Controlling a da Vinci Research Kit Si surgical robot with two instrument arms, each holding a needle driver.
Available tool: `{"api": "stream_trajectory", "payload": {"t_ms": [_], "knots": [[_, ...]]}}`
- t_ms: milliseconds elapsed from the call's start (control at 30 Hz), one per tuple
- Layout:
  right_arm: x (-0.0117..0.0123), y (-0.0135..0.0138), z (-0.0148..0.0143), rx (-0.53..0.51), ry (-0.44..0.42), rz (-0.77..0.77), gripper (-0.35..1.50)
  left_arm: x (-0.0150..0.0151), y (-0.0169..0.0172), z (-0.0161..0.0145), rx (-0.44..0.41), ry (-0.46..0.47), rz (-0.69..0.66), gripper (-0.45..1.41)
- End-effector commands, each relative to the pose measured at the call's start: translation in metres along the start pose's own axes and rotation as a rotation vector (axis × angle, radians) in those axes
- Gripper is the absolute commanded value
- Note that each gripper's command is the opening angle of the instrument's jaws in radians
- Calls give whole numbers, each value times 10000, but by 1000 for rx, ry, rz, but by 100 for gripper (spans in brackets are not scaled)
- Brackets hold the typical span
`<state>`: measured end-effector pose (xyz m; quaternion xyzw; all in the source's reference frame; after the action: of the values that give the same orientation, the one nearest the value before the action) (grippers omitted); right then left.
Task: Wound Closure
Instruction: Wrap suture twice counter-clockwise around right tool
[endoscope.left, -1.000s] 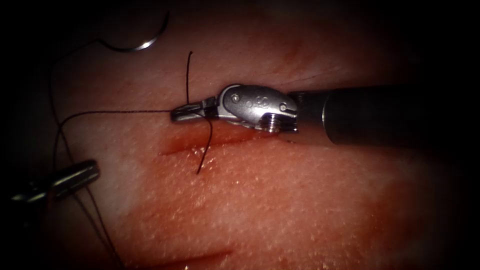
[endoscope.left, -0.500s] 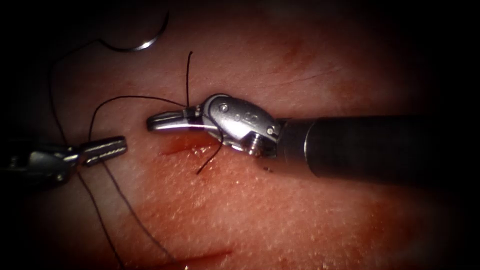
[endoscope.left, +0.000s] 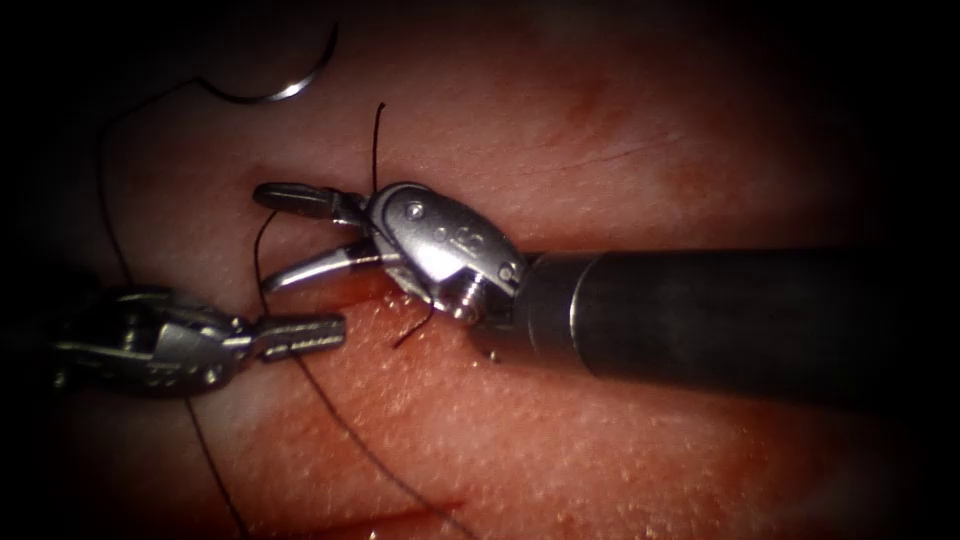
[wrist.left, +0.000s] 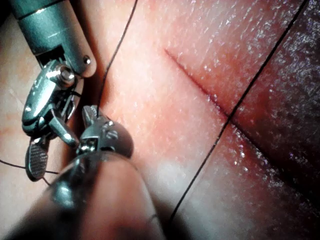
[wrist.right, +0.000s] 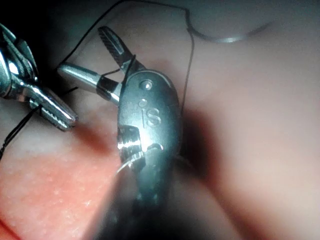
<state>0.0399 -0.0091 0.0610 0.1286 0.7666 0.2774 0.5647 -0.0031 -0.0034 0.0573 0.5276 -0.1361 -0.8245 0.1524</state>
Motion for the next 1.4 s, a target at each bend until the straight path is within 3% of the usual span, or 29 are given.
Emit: {"api": "stream_trajectory", "payload": {"t_ms": [33, 400, 600, 667, 833, 1033, 1333, 1400], "knots": [[-4, 4, 10, -25, -4, -4, 105, 1, 1, 9, -8, 5, 8, -45], [-8, 7, 20, -162, -66, -61, 91, 51, 3, 9, -39, 63, 77, -45], [-18, 3, 18, -149, -235, -132, 86, 78, -2, 0, -43, 89, 143, -45], [-24, 0, 16, -121, -305, -163, 71, 85, -7, -4, -50, 114, 171, -45], [-36, -8, 12, -77, -407, -191, 88, 93, -24, -15, -34, 169, 213, -45], [-40, -16, 3, 34, -472, -184, 108, 78, -50, -33, 35, 159, 268, -45], [-37, -15, -14, 170, -464, -81, 106, 15, -83, -55, 139, 228, 258, -45], [-39, -16, -18, 248, -445, -50, 89, -5, -90, -53, 147, 306, 253, -45]]}}
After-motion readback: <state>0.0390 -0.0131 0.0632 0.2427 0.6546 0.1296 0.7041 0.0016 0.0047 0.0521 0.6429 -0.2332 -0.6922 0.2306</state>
